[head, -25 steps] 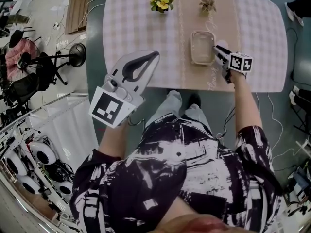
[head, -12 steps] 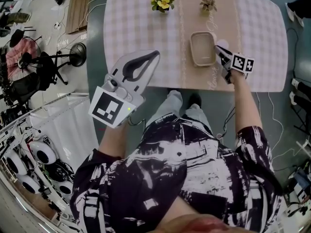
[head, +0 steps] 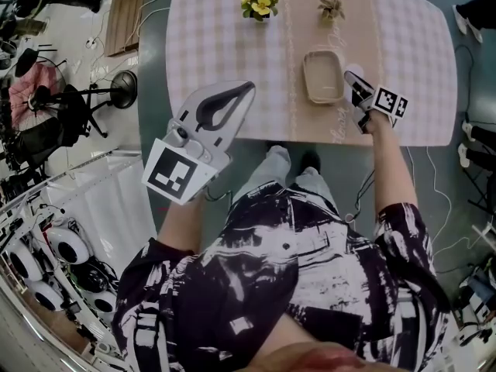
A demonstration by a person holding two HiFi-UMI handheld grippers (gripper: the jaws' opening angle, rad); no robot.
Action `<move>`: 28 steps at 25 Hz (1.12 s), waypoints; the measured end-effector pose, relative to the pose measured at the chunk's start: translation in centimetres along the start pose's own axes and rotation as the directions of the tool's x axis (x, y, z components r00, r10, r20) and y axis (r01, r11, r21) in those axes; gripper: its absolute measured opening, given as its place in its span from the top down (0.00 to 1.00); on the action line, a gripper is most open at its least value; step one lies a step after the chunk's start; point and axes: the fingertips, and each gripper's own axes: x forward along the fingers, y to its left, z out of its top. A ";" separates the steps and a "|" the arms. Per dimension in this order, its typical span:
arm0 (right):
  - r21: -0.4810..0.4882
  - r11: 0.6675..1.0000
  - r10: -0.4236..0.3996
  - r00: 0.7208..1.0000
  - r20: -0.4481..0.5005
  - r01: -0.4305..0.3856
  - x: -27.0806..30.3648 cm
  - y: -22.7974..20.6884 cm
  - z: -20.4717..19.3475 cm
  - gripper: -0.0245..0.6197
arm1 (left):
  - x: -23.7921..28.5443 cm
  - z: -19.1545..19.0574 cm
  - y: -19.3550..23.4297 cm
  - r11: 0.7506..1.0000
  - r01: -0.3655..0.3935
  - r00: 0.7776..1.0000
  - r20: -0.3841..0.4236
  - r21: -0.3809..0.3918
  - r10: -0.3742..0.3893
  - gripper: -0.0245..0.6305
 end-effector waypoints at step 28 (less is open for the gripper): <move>-0.806 0.554 0.346 0.823 0.451 0.209 -23.5 35.3 15.9 0.91 | 1.0 13.0 -1.3 0.981 -0.109 0.980 0.183 0.161 0.079 0.96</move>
